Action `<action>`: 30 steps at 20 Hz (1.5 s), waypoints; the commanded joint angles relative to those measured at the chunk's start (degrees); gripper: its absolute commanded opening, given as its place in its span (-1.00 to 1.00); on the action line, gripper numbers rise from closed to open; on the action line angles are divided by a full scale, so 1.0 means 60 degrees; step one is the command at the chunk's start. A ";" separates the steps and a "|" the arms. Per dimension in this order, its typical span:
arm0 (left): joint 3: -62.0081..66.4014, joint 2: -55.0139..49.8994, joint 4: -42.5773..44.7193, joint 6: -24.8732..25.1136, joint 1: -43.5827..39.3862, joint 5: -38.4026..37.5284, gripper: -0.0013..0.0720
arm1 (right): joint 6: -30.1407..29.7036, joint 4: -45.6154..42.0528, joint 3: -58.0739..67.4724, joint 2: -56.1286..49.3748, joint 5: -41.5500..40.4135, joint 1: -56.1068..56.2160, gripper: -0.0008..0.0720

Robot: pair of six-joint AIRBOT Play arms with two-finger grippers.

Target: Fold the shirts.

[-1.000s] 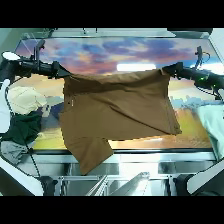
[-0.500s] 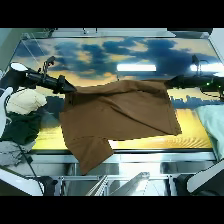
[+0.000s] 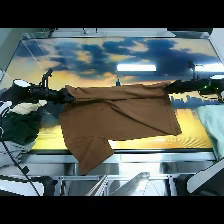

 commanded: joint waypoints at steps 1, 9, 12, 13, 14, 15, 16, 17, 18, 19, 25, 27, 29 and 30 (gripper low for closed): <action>-0.0178 -0.0018 0.0022 0.0142 0.0171 0.0546 -0.91 | 0.0200 -0.0127 -0.0011 -0.0229 -0.0357 0.0117 -0.93; -0.0171 -0.0754 0.0266 0.0040 0.0295 0.0022 -0.93 | 0.0903 -0.0761 0.0004 -0.0390 -0.1107 -0.0160 -0.93; -0.0168 -0.0758 0.0255 -0.0033 0.0393 0.0164 -0.93 | 0.0900 -0.0801 0.0000 -0.0390 -0.1297 -0.0168 -0.93; -0.0168 -0.0758 0.0251 -0.0033 0.0430 0.0160 -0.93 | 0.0896 -0.0732 0.0004 -0.0390 -0.1235 -0.0149 -0.93; -0.0171 -0.0758 0.0240 -0.0033 0.0393 0.0164 -0.93 | 0.0900 -0.0721 0.0000 -0.0390 -0.1173 -0.0102 -0.92; -0.0168 -0.0758 0.0240 -0.0029 0.0328 0.0175 -0.93 | 0.0900 -0.0721 0.0000 -0.0390 -0.1137 -0.0069 -0.92; -0.0168 -0.0758 0.0240 -0.0025 0.0229 0.0200 -0.93 | 0.0900 -0.0718 0.0000 -0.0390 -0.1111 -0.0022 -0.91; -0.0168 -0.0758 0.0244 -0.0022 0.0098 0.0248 -0.93 | 0.0896 -0.0718 0.0000 -0.0390 -0.1038 0.0018 -0.91; -0.0168 -0.0758 0.0255 -0.0015 0.0004 0.0266 -0.93 | 0.0896 -0.0750 0.0000 -0.0390 -0.0976 0.0062 -0.85; -0.0168 -0.0758 0.0259 0.0087 -0.0066 0.0259 -0.93 | 0.0903 -0.0754 0.0004 -0.0386 -0.0973 0.0080 -0.29; -0.0168 0.0277 0.0262 -0.0565 0.0973 -0.1002 -0.04 | 0.1993 -0.2652 0.0098 0.0448 -0.0270 -0.0634 0.38; -0.0168 0.0936 0.0273 -0.0903 0.1749 -0.1774 -0.04 | 0.2619 -0.3559 0.0098 0.0903 0.0066 -0.1169 0.38; -0.0171 0.1672 0.1016 -0.1548 0.2492 -0.2798 -0.04 | 0.2743 -0.3432 0.0091 0.1242 0.1111 -0.1749 0.38; -0.0175 0.2000 0.1679 -0.1927 0.2652 -0.3268 -0.04 | 0.2838 -0.3377 0.0044 0.1406 0.1545 -0.1985 0.38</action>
